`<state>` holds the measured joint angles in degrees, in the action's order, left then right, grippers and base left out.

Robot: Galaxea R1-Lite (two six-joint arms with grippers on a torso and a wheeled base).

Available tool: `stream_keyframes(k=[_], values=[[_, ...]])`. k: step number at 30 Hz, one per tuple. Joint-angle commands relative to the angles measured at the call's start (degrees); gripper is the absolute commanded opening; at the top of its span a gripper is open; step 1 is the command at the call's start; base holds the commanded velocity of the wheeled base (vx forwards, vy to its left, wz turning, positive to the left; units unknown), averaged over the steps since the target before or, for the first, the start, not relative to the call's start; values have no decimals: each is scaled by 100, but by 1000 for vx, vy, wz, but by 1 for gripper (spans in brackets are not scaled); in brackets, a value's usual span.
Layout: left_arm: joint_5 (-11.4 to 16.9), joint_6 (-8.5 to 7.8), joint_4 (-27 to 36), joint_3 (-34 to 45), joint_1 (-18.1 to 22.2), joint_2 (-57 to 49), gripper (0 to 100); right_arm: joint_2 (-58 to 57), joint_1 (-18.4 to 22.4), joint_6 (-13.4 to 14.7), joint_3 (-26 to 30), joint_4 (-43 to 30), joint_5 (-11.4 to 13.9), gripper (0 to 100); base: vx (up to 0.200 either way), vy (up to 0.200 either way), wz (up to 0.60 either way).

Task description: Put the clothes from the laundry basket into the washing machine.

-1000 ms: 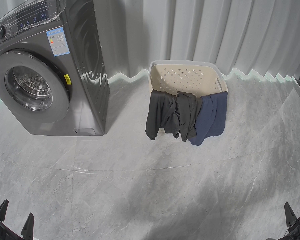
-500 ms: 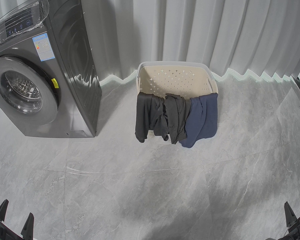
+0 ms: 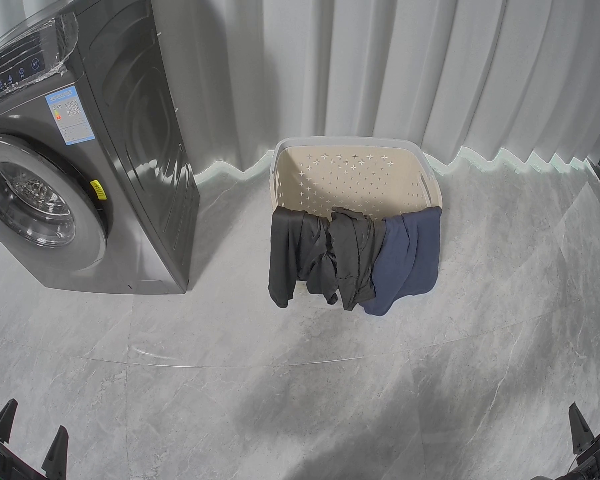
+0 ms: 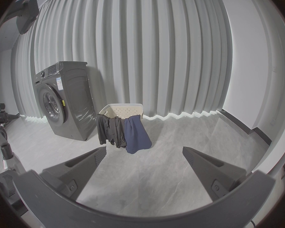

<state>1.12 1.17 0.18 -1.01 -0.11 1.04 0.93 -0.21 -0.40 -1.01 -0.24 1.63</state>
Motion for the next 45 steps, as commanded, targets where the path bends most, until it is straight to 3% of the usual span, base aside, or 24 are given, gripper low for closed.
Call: stream_keyframes(k=[1, 20, 26, 45], values=[[2, -3, -1, 84, 2, -104, 100, -93, -6, -4, 92, -2, 4, 100, 0, 0, 0], [2, -3, -1, 92, 2, -104, 100, -93, -6, -4, 92, -2, 4, 100, 0, -189, 0], [2, -3, 8, 84, 2, -104, 100, -93, -6, -4, 92, -2, 4, 100, 0, 0, 0], [2, 6, -1, 92, 2, -104, 100, -93, -6, -4, 92, -2, 4, 100, 200, 0, 0]])
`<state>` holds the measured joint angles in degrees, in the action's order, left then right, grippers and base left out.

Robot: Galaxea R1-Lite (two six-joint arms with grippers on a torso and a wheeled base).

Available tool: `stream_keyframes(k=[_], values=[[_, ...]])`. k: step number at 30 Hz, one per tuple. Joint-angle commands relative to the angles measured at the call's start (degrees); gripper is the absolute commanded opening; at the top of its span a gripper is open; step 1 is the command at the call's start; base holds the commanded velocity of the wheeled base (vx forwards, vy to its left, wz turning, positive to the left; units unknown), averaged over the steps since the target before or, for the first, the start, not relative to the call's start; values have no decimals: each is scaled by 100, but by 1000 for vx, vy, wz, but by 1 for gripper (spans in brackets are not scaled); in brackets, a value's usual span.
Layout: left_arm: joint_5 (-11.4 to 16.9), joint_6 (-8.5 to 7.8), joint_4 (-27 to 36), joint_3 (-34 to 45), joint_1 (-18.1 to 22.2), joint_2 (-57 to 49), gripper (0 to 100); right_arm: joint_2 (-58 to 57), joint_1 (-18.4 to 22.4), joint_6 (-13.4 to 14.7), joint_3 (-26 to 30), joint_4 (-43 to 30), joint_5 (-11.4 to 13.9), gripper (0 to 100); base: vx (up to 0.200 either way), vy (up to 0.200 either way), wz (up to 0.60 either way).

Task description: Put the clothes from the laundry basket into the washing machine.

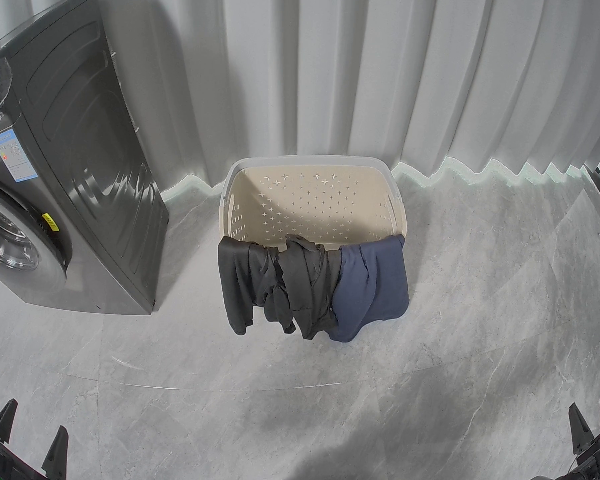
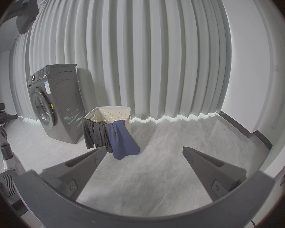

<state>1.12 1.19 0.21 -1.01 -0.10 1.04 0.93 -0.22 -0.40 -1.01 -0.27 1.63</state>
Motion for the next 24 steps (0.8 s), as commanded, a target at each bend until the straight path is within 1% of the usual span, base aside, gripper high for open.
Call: stream_keyframes(k=[1, 2, 14, 20, 24], values=[[2, -5, -3, 92, 1, -104, 100, -93, -4, -4, 92, 0, 4, 100, 200, 0, 0], [2, 4, -3, 84, 1, -104, 100, -93, -4, -4, 92, 0, 4, 100, 200, 0, 0], [2, 4, -3, 92, 1, -104, 100, -93, -4, -4, 92, 0, 4, 100, 0, 0, 0], [2, 4, -3, 92, 1, -104, 100, -93, -4, -4, 92, 0, 4, 100, 200, 0, 0], [2, -5, -3, 92, 1, -104, 100, -93, -4, -4, 92, 0, 4, 100, 0, 0, 0]])
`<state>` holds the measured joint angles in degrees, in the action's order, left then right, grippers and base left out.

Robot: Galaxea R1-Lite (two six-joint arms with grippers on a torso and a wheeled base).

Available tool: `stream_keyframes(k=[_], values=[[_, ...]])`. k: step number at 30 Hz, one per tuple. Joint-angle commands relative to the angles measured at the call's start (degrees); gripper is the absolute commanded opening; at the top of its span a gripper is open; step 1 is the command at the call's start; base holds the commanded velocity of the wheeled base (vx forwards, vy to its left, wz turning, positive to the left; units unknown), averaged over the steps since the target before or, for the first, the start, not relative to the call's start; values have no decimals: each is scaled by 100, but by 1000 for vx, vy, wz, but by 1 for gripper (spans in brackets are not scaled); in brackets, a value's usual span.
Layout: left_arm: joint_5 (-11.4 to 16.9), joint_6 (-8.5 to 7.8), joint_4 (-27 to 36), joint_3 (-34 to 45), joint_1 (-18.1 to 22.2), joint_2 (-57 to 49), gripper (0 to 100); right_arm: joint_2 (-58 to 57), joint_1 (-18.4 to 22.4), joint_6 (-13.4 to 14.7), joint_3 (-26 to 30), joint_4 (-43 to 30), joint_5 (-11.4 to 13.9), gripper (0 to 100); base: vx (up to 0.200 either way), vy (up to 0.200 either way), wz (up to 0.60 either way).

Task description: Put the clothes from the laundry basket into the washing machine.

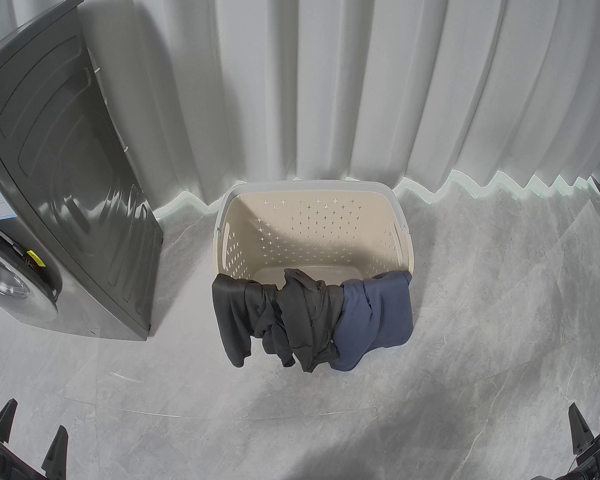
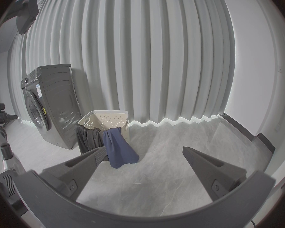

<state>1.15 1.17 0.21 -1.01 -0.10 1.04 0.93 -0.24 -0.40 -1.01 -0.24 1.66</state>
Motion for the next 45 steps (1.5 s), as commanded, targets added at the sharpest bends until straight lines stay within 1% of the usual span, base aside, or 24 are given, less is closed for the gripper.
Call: stream_keyframes(k=[1, 8, 14, 20, 35, 45], values=[[0, 6, -3, 92, 1, -104, 100, -93, -2, -4, 92, -2, 1, 100, 0, 0, 0], [0, 6, 6, 84, 1, -104, 100, -93, -2, 5, 92, -2, 1, 100, 0, 0, 0], [0, -3, 6, 84, 1, -104, 100, -93, -2, -4, 92, -2, 1, 100, 200, 0, 0], [0, -3, 6, 92, 1, -104, 100, -93, -2, -4, 92, -2, 1, 100, 0, 0, 0], [0, -3, 6, 92, 1, -104, 100, -93, -2, -4, 92, -2, 1, 100, 200, 0, 0], [0, -3, -3, 84, 1, -104, 100, -93, -2, -4, 92, -2, 1, 100, 20, 0, 0]])
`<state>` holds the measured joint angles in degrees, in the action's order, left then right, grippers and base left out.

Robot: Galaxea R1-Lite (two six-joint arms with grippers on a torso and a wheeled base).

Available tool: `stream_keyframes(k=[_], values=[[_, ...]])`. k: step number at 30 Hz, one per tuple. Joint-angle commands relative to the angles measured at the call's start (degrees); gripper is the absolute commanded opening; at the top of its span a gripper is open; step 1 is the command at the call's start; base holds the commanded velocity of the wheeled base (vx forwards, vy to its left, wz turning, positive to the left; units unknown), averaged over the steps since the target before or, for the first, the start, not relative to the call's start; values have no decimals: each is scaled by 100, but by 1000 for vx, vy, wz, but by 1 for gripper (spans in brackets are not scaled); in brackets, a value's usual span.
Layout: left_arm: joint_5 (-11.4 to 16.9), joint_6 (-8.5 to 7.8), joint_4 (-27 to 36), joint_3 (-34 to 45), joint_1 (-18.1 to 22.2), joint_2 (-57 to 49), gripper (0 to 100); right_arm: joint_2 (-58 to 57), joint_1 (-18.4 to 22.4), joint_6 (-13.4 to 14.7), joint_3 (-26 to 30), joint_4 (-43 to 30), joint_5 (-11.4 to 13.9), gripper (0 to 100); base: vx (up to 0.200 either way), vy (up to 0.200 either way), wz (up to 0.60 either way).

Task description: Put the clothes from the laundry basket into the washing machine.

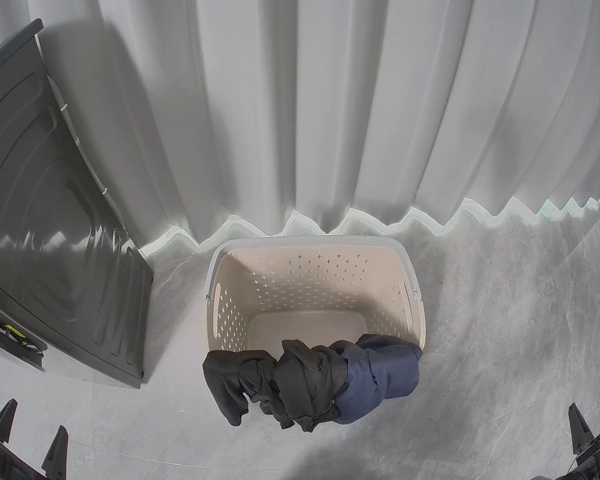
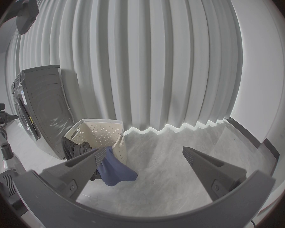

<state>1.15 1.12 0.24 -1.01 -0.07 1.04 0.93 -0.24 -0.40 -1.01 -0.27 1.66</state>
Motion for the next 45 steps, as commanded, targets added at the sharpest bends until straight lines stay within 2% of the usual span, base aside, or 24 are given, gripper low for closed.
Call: stream_keyframes(k=[1, 8, 14, 20, 26, 35, 45], values=[[0, 2, 2, 84, -1, -104, 100, -93, -2, -4, 92, 0, 1, 100, 200, 0, 0], [0, 2, 2, 84, -1, -104, 100, -93, -2, 5, 92, 0, 1, 100, 200, 0, 0], [0, 11, -7, 84, -1, -104, 100, -93, -2, -4, 92, 0, 1, 100, 0, 0, 0], [0, 2, -7, 92, -1, -104, 100, -93, -2, -4, 92, 0, 1, 100, 200, 0, 0], [0, 11, -7, 92, -1, -104, 100, -93, -2, -4, 92, 0, 1, 100, 0, 0, 0], [0, 11, -7, 92, -1, -104, 100, -93, -2, -4, 92, 0, 1, 100, 200, 0, 0], [0, 11, 2, 92, -1, -104, 100, -93, -2, -4, 92, 0, 1, 100, 20, 0, 0]])
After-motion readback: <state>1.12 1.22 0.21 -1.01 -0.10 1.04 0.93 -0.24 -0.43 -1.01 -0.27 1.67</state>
